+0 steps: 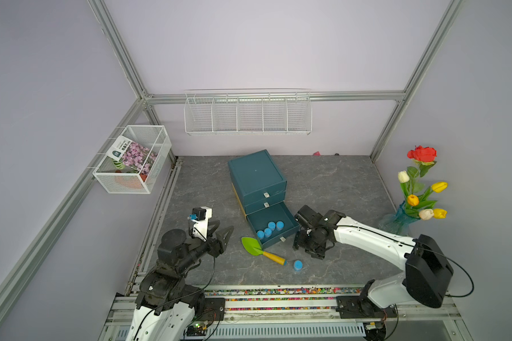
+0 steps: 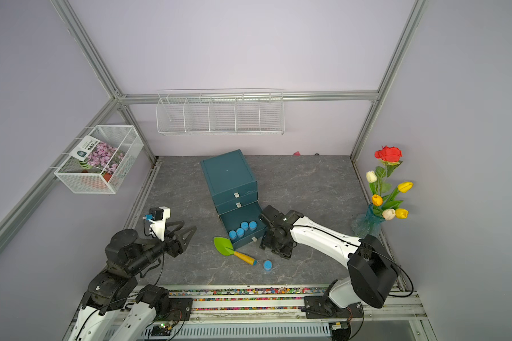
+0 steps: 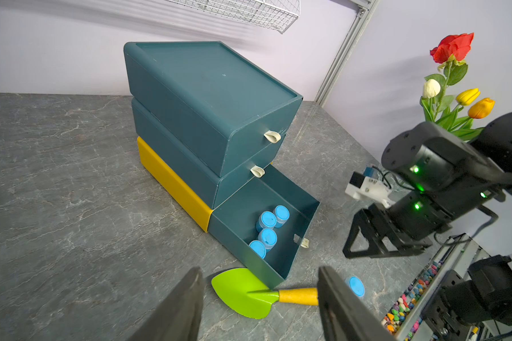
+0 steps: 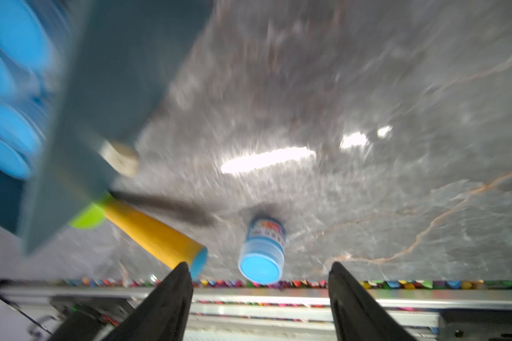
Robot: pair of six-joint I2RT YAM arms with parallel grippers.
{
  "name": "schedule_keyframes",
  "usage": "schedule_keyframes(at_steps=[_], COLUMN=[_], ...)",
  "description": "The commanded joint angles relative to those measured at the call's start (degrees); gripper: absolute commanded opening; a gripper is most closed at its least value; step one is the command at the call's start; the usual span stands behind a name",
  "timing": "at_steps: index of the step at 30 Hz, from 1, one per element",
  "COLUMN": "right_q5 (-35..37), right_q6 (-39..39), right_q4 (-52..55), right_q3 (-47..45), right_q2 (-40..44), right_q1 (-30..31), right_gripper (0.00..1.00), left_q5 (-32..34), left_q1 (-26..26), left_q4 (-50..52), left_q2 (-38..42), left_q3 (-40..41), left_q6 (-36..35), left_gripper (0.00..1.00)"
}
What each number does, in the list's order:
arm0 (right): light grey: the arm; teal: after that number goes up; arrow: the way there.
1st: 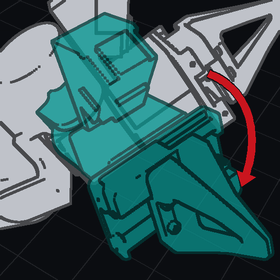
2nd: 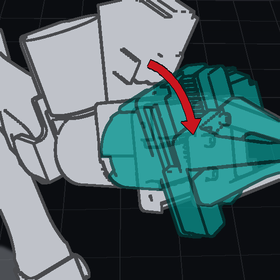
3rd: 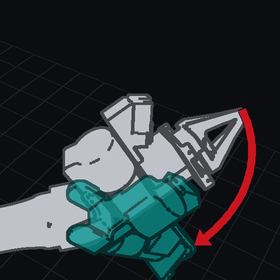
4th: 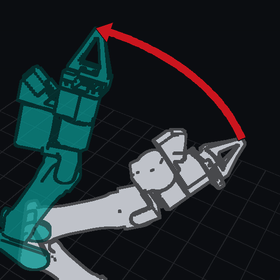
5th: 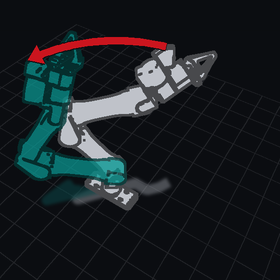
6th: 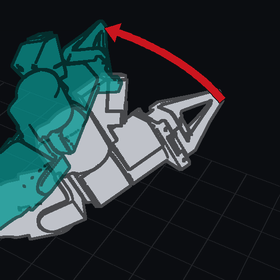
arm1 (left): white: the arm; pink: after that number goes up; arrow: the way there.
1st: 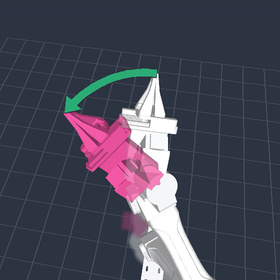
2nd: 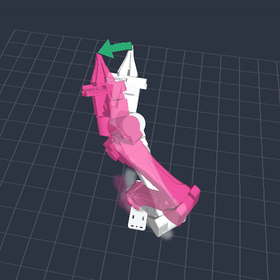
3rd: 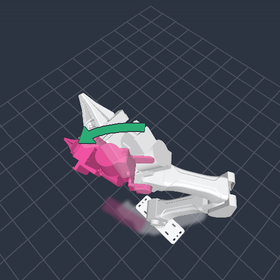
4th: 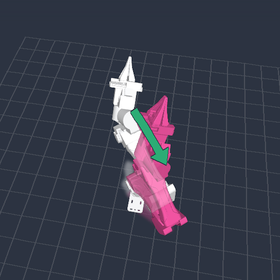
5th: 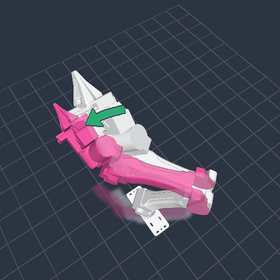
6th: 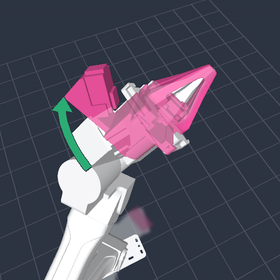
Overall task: Put the paint cans in the drawer according to color
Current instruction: Pick up the paint can at the center of the board.
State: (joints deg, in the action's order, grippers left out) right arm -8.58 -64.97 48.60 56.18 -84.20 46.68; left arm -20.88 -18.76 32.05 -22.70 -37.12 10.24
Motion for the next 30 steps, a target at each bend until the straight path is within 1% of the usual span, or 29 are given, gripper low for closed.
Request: schedule_keyframes(at_steps=[1, 5, 8, 14, 18, 21, 24, 26, 30], right_q5=[-3.1, -3.3, -3.6, -3.0, -3.6, -3.7, -3.7, -3.3, -1.3], right_q6=[3.9, 4.2, 4.3, 4.4, 4.1, 3.7, 3.2, 2.8, 2.0], right_q4=[-0.1, 0.7, -0.6, -2.3, -2.5, -2.6, -3.1, -2.9, -1.1], right_q3=[0.0, -0.1, -0.9, 0.0, -0.1, -0.4, -1.1, -1.2, -0.2], right_q2=[-0.4, -4.0, -6.4, -9.6, -11.4, -11.9, -11.8, -11.4, -9.6], right_q1=[2.1, 3.0, 3.1, 3.2, 3.2, 3.2, 3.2, 3.2, 3.0], right_gripper=[0.76, 0.76, 0.73, 0.59, 0.53, 0.5, 0.45, 0.39, 0.19], left_q5=[-0.5, -0.4, -0.4, -0.4, -0.3, -0.3, -0.4, -0.4, -0.4], left_q1=[-0.1, -0.1, -0.1, -0.1, -0.1, -0.1, -0.1, -0.1, 0.0], left_q4=[0.2, 0.2, 0.2, 0.3, 0.3, 0.3, 0.3, 0.2, 0.2], left_q2=[-0.5, -0.7, -0.7, -0.6, -0.6, -0.7, -0.6, -0.7, -0.7], left_q3=[0.1, 0.1, 0.1, 0.0, 0.0, 0.1, 0.1, 0.1, 0.1], left_q6=[-0.1, 0.0, 0.0, 0.0, 0.0, 0.0, 0.0, 0.0, -0.1], left_gripper=[0.64, 0.64, 0.64, 0.64, 0.64, 0.64, 0.65, 0.64, 0.64])
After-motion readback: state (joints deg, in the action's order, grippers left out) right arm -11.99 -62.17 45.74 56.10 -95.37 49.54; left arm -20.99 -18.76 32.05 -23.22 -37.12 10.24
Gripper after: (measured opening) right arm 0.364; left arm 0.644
